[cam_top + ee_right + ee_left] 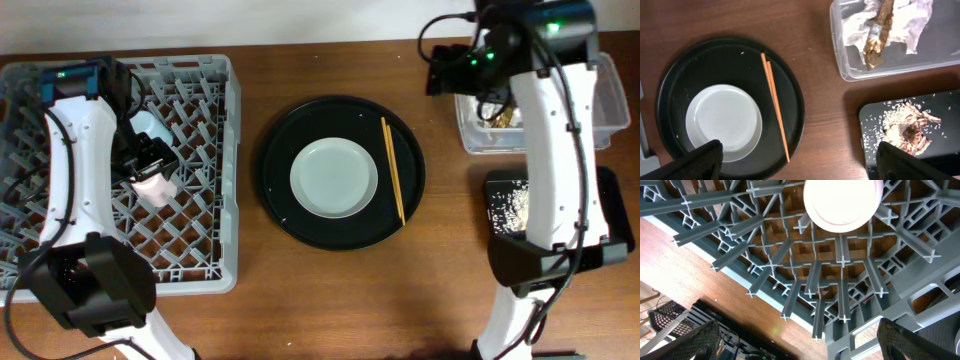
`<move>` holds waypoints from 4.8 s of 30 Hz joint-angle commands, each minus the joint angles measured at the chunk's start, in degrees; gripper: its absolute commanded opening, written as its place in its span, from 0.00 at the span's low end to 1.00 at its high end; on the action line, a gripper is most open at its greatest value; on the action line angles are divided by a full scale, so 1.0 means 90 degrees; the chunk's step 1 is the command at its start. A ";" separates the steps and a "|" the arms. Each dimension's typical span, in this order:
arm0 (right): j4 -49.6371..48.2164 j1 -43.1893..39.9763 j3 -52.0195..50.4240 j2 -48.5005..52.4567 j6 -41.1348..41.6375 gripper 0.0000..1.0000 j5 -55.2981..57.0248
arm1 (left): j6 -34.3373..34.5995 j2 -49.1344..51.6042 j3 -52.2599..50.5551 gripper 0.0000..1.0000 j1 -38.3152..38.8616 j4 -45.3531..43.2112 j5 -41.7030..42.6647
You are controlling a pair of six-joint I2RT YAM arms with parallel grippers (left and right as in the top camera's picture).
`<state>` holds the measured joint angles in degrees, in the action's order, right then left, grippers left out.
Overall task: Sort waste into correct bins and load items into the dishwasher rack
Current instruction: 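Raise the right gripper away and bring the left gripper to the plate, then grasp the white plate with the left gripper and lift it, then carry the white plate to the rack's back edge with the left gripper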
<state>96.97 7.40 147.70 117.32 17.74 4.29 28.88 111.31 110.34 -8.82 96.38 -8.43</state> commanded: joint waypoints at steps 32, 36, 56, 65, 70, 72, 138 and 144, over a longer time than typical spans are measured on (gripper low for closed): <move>0.0039 -0.0367 0.0019 0.0017 -0.0136 0.98 -0.0260 | 0.0262 0.1520 -0.0520 0.75 0.3636 -0.3155 0.1634; 0.0039 -0.0367 0.0019 0.0017 -0.0136 0.98 -0.0260 | 0.0262 0.2018 -0.0520 0.75 0.3585 -0.3315 0.1654; 0.0039 -0.0367 0.0019 0.0017 -0.0136 0.98 -0.0260 | 0.0114 0.2565 0.0612 0.01 0.3201 -0.1751 0.1622; 0.0039 -0.0367 0.0019 0.0017 -0.0138 0.98 -0.0260 | -0.0619 0.2178 0.3939 0.01 0.2514 0.0039 0.0510; 0.0039 -0.0367 0.0019 0.0017 -0.0136 0.99 -0.0260 | -0.0597 0.1880 0.4182 0.01 0.1863 0.0039 -0.1557; 0.0039 -0.0367 0.0019 0.0017 -0.0136 0.98 -0.0260 | -0.0597 0.1882 0.4180 0.01 0.1474 0.0017 -0.2052; 0.0039 -0.0367 0.0019 0.0017 -0.0136 0.98 -0.0260 | -0.1367 0.4294 0.4685 0.00 0.1241 -0.1576 0.1532; 0.0039 -0.0367 0.0019 0.0017 -0.0136 0.98 -0.0260 | -0.1367 0.4369 0.4716 0.00 0.1241 -0.1562 0.1511</move>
<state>96.99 4.25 147.70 117.34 16.47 2.02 17.47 148.64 152.46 2.00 82.00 4.08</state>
